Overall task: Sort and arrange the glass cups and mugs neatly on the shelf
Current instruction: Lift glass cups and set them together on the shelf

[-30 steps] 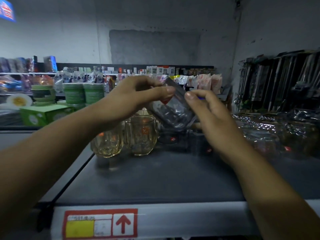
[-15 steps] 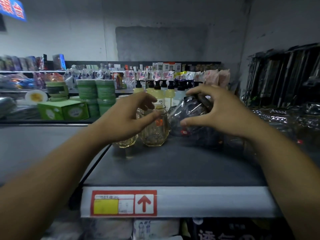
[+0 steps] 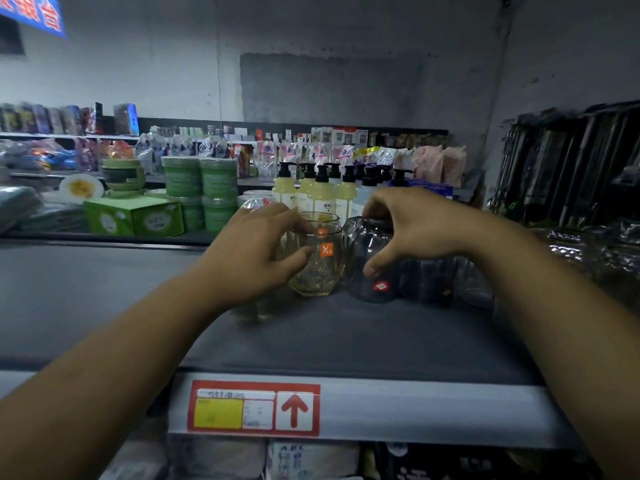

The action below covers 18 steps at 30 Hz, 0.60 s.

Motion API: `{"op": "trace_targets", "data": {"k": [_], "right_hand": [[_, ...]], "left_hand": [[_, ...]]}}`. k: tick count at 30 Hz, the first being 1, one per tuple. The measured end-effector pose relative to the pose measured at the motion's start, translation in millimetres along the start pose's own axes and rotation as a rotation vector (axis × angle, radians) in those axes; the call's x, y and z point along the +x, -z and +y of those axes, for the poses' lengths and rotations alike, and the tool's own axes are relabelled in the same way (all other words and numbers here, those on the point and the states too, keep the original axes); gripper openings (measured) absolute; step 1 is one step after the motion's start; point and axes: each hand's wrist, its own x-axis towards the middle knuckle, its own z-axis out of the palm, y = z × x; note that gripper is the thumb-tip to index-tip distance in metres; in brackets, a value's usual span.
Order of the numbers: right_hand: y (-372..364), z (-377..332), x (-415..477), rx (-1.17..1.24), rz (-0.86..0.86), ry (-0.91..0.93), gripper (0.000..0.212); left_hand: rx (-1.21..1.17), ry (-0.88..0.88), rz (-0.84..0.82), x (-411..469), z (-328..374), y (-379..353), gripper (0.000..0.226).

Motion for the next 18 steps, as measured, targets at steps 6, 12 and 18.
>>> {"op": "trace_targets", "data": {"k": [6, 12, 18], "right_hand": [[-11.4, 0.8, 1.1, 0.023, -0.024, 0.021, 0.083], [-22.5, 3.4, -2.0, 0.008, 0.017, 0.035, 0.080], [-10.6, 1.9, -4.3, 0.089, 0.014, 0.036, 0.072]], "left_hand": [[0.042, 0.001, -0.017, 0.6, -0.4, -3.8, 0.045], [0.027, -0.026, 0.004, 0.6, -4.7, -6.1, 0.047], [-0.110, 0.044, -0.033, 21.1, 1.1, 13.2, 0.040]]}}
